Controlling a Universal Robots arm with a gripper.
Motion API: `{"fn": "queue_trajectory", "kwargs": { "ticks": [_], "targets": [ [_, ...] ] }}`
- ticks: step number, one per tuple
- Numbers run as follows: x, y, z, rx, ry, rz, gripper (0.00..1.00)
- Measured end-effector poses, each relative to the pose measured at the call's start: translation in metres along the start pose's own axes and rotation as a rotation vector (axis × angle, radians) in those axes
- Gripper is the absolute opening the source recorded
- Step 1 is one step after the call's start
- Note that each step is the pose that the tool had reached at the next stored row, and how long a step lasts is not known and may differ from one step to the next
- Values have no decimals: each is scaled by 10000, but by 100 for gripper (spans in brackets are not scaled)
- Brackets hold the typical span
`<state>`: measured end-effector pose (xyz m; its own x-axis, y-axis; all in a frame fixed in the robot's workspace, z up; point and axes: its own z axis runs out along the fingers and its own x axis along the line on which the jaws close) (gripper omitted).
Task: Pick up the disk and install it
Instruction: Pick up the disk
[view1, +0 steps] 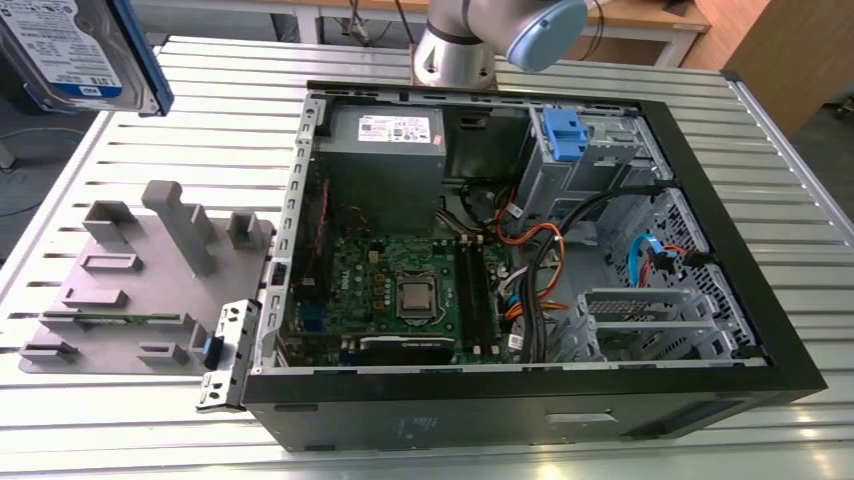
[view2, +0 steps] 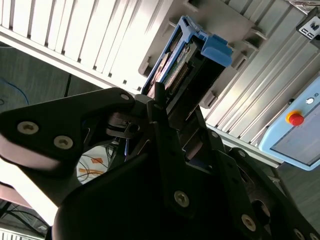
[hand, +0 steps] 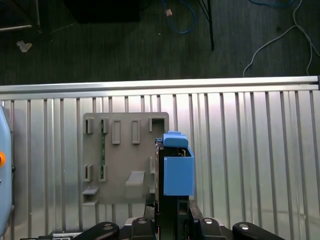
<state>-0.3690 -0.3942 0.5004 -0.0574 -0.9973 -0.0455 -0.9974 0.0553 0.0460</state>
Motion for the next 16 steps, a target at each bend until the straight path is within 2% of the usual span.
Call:
{"fn": "queue_trajectory", "kwargs": {
  "ticks": [16],
  "targets": [
    [-15, -250, -11, 0, 0, 1, 35]
  ]
}}
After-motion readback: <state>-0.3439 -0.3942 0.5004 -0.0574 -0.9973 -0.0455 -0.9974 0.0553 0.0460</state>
